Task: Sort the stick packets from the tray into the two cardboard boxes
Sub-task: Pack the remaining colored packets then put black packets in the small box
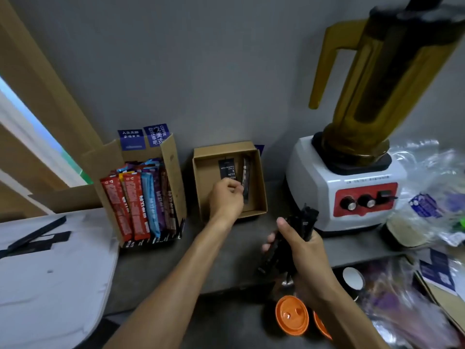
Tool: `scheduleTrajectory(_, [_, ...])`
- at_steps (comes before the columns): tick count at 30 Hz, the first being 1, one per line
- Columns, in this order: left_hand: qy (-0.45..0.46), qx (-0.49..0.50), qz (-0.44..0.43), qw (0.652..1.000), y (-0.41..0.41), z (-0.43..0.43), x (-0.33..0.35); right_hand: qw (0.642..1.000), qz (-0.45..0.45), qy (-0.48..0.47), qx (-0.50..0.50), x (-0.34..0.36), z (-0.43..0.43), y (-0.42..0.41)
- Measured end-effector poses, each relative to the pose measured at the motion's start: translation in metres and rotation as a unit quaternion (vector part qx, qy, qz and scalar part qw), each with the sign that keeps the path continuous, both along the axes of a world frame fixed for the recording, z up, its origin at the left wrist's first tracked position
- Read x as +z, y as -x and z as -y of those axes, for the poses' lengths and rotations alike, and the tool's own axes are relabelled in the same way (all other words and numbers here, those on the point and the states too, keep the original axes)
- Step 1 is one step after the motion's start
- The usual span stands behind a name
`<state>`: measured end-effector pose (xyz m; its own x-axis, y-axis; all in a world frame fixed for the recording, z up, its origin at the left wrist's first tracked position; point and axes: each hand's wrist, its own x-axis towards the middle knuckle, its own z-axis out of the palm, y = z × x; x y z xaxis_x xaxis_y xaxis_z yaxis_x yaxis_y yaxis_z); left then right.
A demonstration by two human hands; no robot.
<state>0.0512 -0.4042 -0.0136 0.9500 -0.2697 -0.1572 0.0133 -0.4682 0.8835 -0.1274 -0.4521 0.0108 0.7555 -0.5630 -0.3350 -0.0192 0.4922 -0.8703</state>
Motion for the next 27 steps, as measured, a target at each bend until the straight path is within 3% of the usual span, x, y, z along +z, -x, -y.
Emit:
scheduleTrajectory(5, [-0.092, -0.087, 0.035, 0.991, -0.01, 0.01, -0.019, 0.999, -0.025, -0.002, -0.028, -0.007, 0.007, 0.009])
scheduleTrajectory(8, [-0.143, -0.112, 0.153, 0.971, -0.01, -0.002, -0.024, 0.998, -0.039, -0.008, -0.042, -0.008, 0.006, 0.014])
scheduleTrajectory(11, [-0.153, -0.172, 0.297, 0.927, -0.011, -0.01, -0.025, 0.998, -0.049, -0.009, -0.05, -0.008, 0.003, 0.013])
scheduleTrajectory(14, [-0.203, -0.197, 0.364, 0.888, -0.018, -0.007, -0.024, 0.997, -0.06, 0.007, -0.057, -0.011, -0.002, 0.007])
scheduleTrajectory(19, [-0.232, -0.216, 0.369, 0.874, -0.016, 0.004, -0.02, 0.994, -0.073, 0.055, -0.055, -0.011, -0.009, -0.006])
scheduleTrajectory(22, [-0.192, -0.202, 0.338, 0.899, -0.01, -0.006, -0.015, 0.992, -0.065, 0.084, -0.073, -0.009, -0.007, -0.014])
scheduleTrajectory(25, [-0.036, -0.183, 0.216, 0.959, 0.013, -0.035, -0.001, 0.991, -0.057, 0.104, -0.069, -0.009, -0.001, -0.017])
scheduleTrajectory(27, [0.012, -0.23, 0.109, 0.967, 0.035, -0.056, 0.006, 0.991, -0.055, 0.111, -0.051, -0.009, 0.002, -0.017])
